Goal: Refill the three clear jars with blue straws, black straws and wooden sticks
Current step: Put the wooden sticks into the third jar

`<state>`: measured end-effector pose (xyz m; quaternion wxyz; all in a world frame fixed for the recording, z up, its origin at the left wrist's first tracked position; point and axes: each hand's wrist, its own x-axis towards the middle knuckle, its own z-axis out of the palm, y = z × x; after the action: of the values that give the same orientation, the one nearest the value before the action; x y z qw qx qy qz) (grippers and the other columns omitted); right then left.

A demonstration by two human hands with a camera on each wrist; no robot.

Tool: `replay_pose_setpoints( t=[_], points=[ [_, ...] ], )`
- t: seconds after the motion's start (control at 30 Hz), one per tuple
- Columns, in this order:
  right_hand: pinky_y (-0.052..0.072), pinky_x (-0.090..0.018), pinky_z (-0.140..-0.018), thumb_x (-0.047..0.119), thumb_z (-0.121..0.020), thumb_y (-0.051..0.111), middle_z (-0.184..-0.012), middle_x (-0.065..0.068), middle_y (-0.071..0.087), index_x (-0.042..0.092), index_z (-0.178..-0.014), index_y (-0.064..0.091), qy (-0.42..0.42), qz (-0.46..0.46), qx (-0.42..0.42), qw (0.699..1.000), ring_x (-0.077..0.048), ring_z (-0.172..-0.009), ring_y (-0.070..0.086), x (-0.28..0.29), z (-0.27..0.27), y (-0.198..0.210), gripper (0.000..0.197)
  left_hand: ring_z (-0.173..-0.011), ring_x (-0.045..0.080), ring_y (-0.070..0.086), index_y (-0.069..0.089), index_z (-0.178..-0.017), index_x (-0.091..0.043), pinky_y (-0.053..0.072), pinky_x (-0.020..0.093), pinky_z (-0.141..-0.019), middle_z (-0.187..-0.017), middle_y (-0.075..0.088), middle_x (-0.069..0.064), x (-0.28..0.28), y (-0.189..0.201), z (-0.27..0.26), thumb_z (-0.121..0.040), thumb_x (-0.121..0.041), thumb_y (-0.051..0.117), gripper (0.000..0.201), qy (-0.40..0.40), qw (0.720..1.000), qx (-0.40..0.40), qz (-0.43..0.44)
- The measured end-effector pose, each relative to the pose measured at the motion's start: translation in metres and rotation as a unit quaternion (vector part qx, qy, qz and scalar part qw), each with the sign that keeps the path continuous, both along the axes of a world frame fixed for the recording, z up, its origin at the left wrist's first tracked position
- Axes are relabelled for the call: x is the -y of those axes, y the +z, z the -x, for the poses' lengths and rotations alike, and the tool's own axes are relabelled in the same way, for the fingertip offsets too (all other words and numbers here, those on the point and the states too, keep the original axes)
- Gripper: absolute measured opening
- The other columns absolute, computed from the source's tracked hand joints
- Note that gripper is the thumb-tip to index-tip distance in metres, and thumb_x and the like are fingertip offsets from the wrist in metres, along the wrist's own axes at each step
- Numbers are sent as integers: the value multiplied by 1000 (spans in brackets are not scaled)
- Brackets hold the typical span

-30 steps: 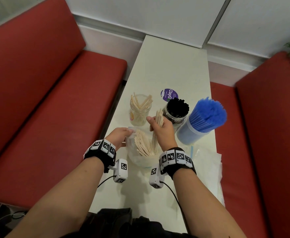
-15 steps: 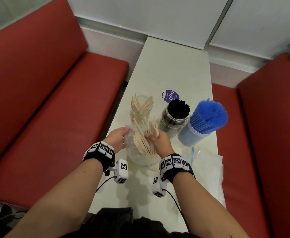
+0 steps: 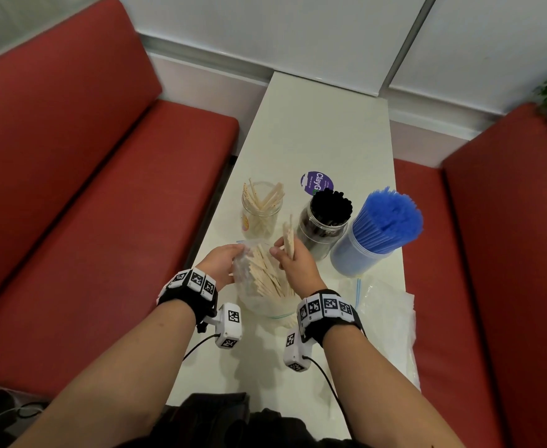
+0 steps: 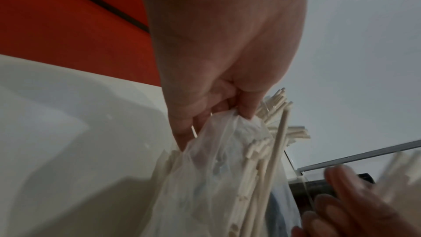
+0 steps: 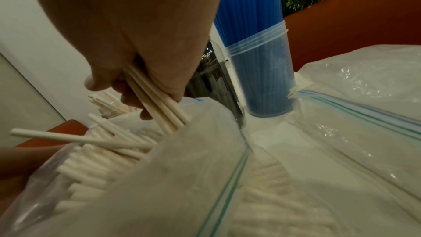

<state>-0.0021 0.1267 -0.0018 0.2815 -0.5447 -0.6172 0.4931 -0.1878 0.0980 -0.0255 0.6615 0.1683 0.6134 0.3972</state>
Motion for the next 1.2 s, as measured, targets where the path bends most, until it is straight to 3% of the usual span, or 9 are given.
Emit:
replay_pose_setpoints(
  t=[0.13,0.2,0.33,0.43,0.63,0.83,1.0,1.1,1.2],
  points=[
    [46,-12,-63,36,-99,63,-64,23,61,33,-84,55,-20,-30,-38,999,6,-61,56,-4,3,11,17,-83,23,69,71,-102,-14,55,34,-69,-90,77,4,3,-2,0,-100,-29,52,24,-24,999,-8,27],
    [44,-9,-58,40,-99,62,-60,17,59,30,-81,54,-9,-34,-33,999,5,-55,53,-11,2,18,22,-87,25,67,69,-107,-11,53,34,-69,-98,73,8,6,-4,2,-100,-25,52,23,-22,998,-24,47],
    [46,-17,-59,37,-100,62,-61,9,57,24,-76,54,70,-22,12,997,-2,-51,53,-28,10,42,29,-95,29,64,61,-124,-11,55,36,-74,-115,67,15,14,-10,6,-100,-10,46,29,-48,997,-51,40],
    [51,-25,-60,45,-95,66,-65,5,62,20,-76,58,-3,-84,-27,996,-7,-56,58,-52,24,82,33,-100,31,62,54,-131,-17,55,42,-84,-122,63,17,17,-15,9,-99,-4,45,36,-70,990,-113,39],
    [50,-28,-64,43,-93,70,-61,0,58,11,-76,57,-122,-194,-171,958,-12,-58,54,-97,58,145,39,-91,24,60,56,-132,-16,55,41,-85,-100,62,5,14,-15,16,-93,6,45,46,-203,956,-206,38],
    [51,-30,-68,39,-91,74,-67,-6,62,15,-75,57,-134,-145,-174,965,-14,-63,59,-117,80,118,33,-101,15,56,44,-148,-21,48,22,-71,-141,49,5,1,2,14,-96,-1,43,55,-278,935,-221,-22],
    [53,-39,-82,39,-87,78,-77,-6,71,17,-74,61,-108,-100,-132,980,-23,-78,67,-123,90,83,30,-125,19,51,49,-146,-19,44,28,-91,-145,51,1,-8,3,18,-97,-7,50,50,-302,917,-257,-44],
    [52,-47,-86,32,-85,80,-77,-7,68,11,-77,62,-82,-59,-85,991,-24,-78,65,-122,87,58,29,-109,18,55,51,-144,-18,50,27,-81,-136,55,1,-8,-4,20,-99,-7,48,47,-289,929,-231,-33],
    [54,-42,-84,20,-82,81,-78,5,68,21,-78,63,-80,-55,-63,993,-17,-79,64,-124,83,48,18,-105,16,56,52,-143,-20,49,23,-74,-134,54,-1,-9,-8,22,-98,-5,47,48,-299,927,-225,-31]
  ],
)
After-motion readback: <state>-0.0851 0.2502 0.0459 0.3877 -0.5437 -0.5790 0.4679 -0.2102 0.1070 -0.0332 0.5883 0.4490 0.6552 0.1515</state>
